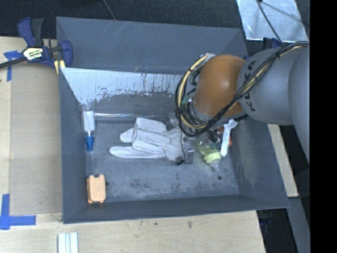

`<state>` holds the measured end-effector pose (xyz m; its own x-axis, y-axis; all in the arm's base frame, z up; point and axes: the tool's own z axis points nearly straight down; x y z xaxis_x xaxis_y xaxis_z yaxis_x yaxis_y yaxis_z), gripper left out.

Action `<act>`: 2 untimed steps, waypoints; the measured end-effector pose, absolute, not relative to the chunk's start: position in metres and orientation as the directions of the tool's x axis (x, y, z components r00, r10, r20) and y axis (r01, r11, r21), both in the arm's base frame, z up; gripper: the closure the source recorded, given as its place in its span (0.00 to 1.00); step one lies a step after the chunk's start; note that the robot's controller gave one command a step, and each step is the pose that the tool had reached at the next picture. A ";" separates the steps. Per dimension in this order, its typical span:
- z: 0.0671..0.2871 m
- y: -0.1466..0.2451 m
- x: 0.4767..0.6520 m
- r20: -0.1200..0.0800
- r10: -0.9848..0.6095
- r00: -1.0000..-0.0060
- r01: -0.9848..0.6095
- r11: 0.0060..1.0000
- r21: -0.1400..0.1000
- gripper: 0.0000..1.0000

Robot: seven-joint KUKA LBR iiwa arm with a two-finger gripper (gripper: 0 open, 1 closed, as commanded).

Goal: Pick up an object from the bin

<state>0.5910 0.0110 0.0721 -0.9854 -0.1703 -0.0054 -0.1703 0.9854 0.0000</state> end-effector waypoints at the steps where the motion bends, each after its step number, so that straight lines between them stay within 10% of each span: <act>1: 0.075 0.024 0.589 -0.011 -0.246 -0.969 -0.246 0.969 -0.001 1.00; 2: 0.075 0.024 0.589 -0.011 -0.246 -0.969 -0.246 0.969 -0.001 1.00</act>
Offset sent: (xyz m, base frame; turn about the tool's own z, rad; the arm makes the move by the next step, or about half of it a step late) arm 0.0000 0.0000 0.0000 0.0000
